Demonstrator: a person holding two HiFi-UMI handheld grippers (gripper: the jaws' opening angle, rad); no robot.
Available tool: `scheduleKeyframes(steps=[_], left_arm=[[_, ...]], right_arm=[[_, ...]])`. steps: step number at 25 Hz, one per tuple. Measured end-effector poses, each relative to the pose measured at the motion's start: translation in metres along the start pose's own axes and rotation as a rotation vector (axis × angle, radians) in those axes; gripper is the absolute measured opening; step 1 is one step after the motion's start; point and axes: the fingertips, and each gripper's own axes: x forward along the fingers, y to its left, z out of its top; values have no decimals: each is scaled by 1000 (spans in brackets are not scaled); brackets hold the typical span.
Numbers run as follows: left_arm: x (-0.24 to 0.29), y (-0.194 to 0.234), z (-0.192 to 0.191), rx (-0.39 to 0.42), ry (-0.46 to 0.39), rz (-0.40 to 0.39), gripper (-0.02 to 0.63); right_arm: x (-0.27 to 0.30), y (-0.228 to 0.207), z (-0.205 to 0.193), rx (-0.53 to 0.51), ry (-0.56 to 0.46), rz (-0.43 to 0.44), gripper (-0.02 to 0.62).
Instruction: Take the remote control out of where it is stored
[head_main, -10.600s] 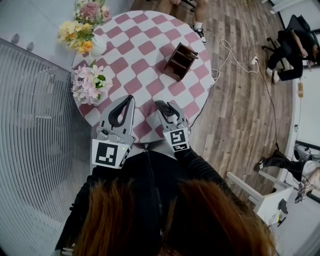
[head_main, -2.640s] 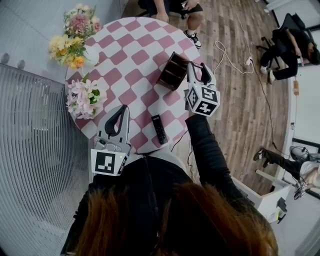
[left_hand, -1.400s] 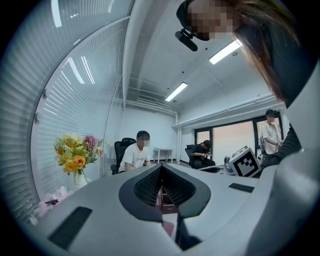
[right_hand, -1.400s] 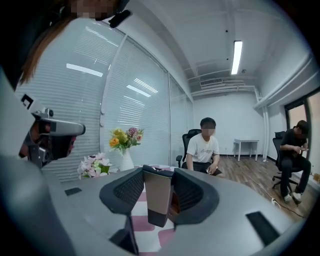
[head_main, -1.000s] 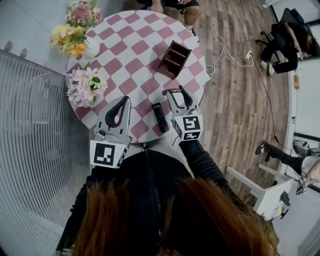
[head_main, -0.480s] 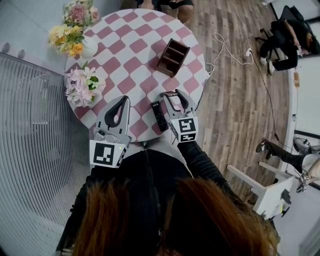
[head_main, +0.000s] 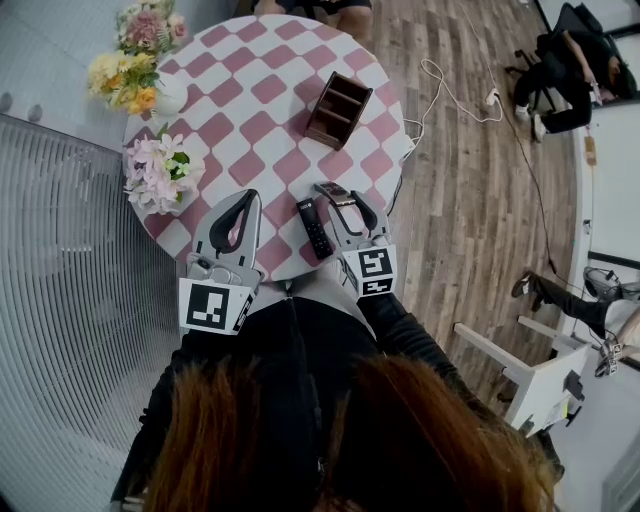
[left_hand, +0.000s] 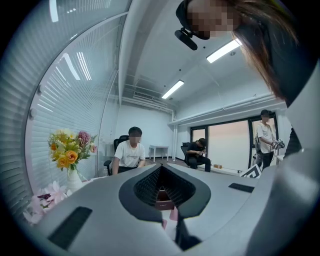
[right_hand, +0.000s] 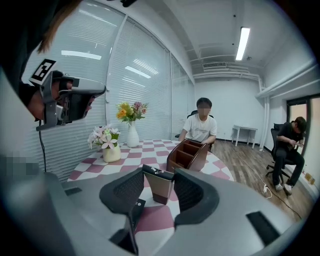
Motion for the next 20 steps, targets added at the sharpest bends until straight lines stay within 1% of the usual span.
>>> scheduleKeyframes(steps=[4,12,20], left_arm=[[1,-2,0,1,0,-8,9],[4,-5,1,6,-1,-22,9],[5,-9,1,10,1,-36,9]], right_arm=[[-7,1,-7,2,0,-3,198],[-17,9,-19,-47,12,4,198],[-32,12,-44,-28,46,-10,198]])
